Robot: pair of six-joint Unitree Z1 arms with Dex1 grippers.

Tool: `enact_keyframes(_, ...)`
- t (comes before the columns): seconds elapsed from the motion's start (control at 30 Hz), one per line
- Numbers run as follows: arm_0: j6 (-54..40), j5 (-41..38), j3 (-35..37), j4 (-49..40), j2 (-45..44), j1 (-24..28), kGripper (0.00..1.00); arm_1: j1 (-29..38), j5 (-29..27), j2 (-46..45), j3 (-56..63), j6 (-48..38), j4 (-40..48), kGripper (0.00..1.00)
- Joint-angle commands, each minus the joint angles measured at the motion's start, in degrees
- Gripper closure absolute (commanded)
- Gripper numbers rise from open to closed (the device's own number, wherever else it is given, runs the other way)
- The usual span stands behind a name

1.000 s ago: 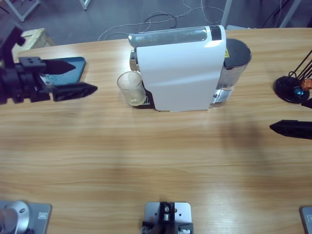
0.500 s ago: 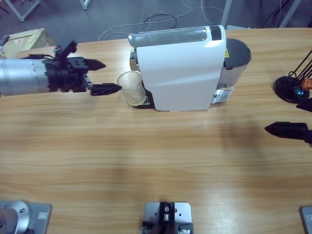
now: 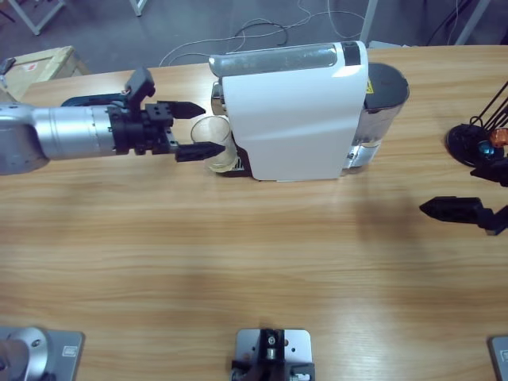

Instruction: Pour coffee

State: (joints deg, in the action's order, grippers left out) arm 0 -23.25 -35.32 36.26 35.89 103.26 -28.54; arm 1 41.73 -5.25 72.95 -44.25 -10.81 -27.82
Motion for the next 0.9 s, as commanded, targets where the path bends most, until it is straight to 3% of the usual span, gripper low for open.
enact_keyframes(0.03, 0.67, 0.50, -2.33, 3.19, 3.88, 0.42, 0.012, 0.63, 0.29, 2.99, 1.62, -0.26, 1.12, 0.000)
enact_keyframes(0.73, 2.16, 5.72, -2.59, 7.35, 9.24, 0.65, 0.013, 0.63, 0.94, 5.61, 1.94, -0.23, 2.58, 0.000)
enact_keyframes(0.8, 2.16, 6.42, -2.42, 7.35, 9.36, 0.59, 0.075, 0.63, 0.94, 5.71, 1.88, -0.23, 3.02, 0.000)
enact_keyframes(0.9, 2.16, 6.46, -2.17, 7.32, 9.43, 0.59, 0.333, 0.63, 0.85, 5.64, 1.88, -0.23, 3.13, 0.000)
